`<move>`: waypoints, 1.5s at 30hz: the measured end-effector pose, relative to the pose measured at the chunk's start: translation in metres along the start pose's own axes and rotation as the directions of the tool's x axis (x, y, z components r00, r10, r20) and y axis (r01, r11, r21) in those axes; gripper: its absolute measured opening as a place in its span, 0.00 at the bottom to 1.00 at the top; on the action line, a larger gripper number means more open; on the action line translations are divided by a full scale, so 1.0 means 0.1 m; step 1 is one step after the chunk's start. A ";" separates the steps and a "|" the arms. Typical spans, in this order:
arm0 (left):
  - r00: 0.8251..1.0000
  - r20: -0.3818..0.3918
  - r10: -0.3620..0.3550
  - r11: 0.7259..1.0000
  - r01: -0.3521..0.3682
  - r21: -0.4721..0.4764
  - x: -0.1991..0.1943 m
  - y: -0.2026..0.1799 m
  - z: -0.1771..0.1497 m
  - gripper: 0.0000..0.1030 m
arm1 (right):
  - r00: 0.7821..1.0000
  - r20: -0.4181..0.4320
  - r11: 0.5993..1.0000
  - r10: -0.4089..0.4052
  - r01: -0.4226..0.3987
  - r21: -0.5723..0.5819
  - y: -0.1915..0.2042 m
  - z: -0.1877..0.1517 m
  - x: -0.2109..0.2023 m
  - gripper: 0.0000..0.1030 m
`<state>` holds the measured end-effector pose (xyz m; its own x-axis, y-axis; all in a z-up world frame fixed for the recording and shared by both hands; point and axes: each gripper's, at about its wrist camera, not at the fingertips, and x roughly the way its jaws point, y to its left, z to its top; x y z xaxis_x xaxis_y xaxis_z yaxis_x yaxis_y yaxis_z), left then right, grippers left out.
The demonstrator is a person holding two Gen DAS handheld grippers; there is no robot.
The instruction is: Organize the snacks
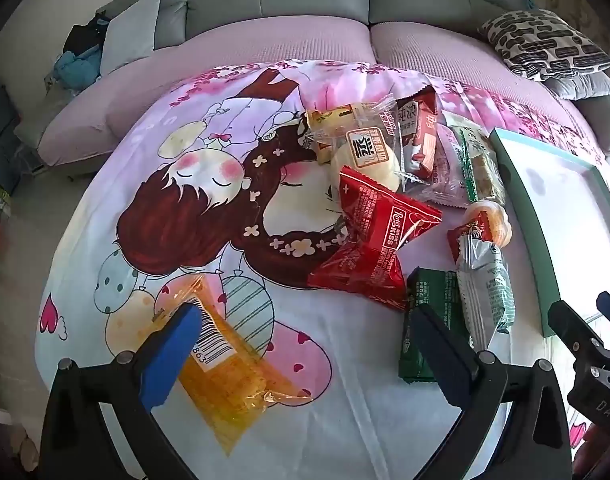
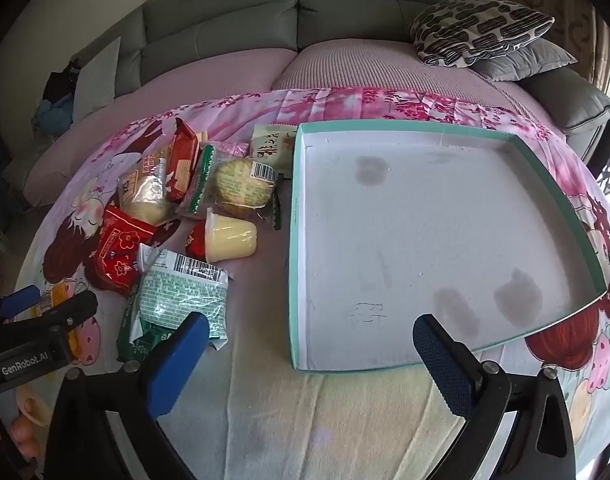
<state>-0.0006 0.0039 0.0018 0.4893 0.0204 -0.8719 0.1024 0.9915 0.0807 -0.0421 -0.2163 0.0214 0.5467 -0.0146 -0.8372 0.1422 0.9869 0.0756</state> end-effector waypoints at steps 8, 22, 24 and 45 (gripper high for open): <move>1.000 -0.001 0.012 1.000 -0.012 -0.008 0.00 -0.01 0.00 1.00 | 1.000 -0.007 1.000 -0.001 0.001 -0.004 0.00 0.01 0.01 1.00; 1.000 -0.003 0.025 0.999 -0.026 -0.024 0.00 0.01 0.00 1.00 | 1.000 -0.011 1.000 0.001 -0.001 -0.007 0.01 0.01 0.01 1.00; 1.000 -0.004 0.026 0.999 -0.026 -0.026 0.00 0.00 0.01 1.00 | 1.000 -0.011 1.000 0.001 -0.001 -0.007 0.01 0.01 0.01 1.00; 1.000 -0.005 0.030 0.999 -0.030 -0.038 0.02 0.03 0.02 1.00 | 1.000 -0.010 1.000 0.001 -0.001 -0.008 0.01 0.01 0.01 1.00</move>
<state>0.0019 0.0065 0.0013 0.4876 0.0508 -0.8716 0.0543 0.9946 0.0883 -0.0410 -0.2151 0.0214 0.5386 -0.0119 -0.8425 0.1352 0.9882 0.0725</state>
